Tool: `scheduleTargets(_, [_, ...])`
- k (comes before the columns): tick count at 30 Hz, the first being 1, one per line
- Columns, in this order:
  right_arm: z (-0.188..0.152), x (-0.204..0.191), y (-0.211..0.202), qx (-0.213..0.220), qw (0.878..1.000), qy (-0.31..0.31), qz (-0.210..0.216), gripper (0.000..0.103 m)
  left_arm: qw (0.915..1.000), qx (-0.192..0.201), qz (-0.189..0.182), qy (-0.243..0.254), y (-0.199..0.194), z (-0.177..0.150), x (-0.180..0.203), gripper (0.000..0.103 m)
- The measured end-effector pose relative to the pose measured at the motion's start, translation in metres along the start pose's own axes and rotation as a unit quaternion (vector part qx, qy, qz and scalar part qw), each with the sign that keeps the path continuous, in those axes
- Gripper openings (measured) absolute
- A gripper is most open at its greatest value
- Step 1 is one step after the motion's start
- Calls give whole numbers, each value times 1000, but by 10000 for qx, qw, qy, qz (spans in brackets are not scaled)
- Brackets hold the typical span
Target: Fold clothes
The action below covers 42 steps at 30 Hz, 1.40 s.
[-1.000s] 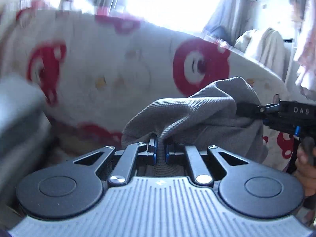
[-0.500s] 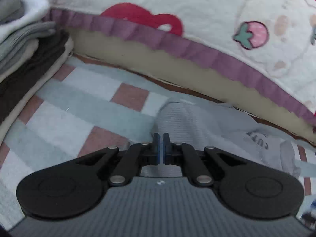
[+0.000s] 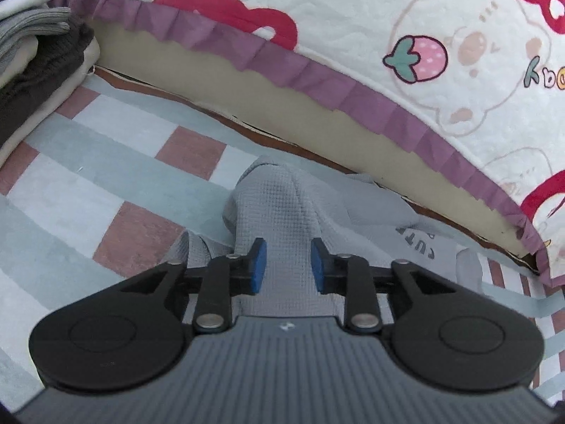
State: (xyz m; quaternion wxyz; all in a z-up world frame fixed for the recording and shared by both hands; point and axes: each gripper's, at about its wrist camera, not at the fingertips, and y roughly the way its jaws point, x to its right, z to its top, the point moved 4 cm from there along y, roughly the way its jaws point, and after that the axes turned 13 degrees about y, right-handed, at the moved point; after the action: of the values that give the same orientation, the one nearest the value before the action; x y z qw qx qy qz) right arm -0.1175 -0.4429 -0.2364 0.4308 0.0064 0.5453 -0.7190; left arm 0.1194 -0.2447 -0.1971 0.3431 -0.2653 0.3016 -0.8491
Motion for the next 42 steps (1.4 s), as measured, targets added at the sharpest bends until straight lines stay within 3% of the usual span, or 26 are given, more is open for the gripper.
scheduleTargets(1, [2, -2, -3, 55, 9997, -233, -18, 9, 10000, 8, 24, -21, 0, 0, -1, 28])
scheduleTargets(6, [37, 0, -51, 1203, 9868, -739, -799, 6, 9997, 15, 13, -234, 0, 1, -9, 32])
scheduleTargets(12, [28, 13, -61, 1338, 9781, -908, -1308, 6, 9990, -38, -267, -370, 0, 1, -9, 37])
scheduleTargets(21, [16, 33, -77, 1536, 9599, -1147, -2046, 7, 9989, -171, -283, -334, 7, -7, -13, 41])
scheduleTargets(29, [24, 43, -87, 1642, 9608, -1056, -1969, 7, 9964, 159, -458, -701, 22, 8, -11, 56])
scheduleTargets(31, [25, 43, -86, 1621, 9601, -1101, -1997, 7, 9976, 12, -315, -622, 40, 17, 0, 64])
scheduleTargets(34, [30, 44, -87, 1624, 9622, -1023, -1932, 7, 9979, -487, -293, -315, 66, 15, 16, 65])
scheduleTargets(35, [32, 44, -87, 1629, 9631, -989, -1900, 7, 9972, -600, -328, -315, 73, 11, 18, 64])
scheduleTargets(36, [32, 45, -87, 1628, 9639, -947, -1883, 7, 9965, -647, -379, -359, 76, 6, 16, 46])
scheduleTargets(37, [33, 46, -87, 1618, 9654, -864, -1852, 8, 9965, -634, -405, -366, 75, 4, 14, 6])
scheduleTargets(40, [36, 54, -84, 1584, 9715, -511, -1686, 10, 9984, -311, -376, -274, 55, 12, 8, 4])
scheduleTargets(42, [39, 59, -79, 1501, 9761, -245, -1555, 13, 9984, 174, -455, -292, 23, 21, 5, 4])
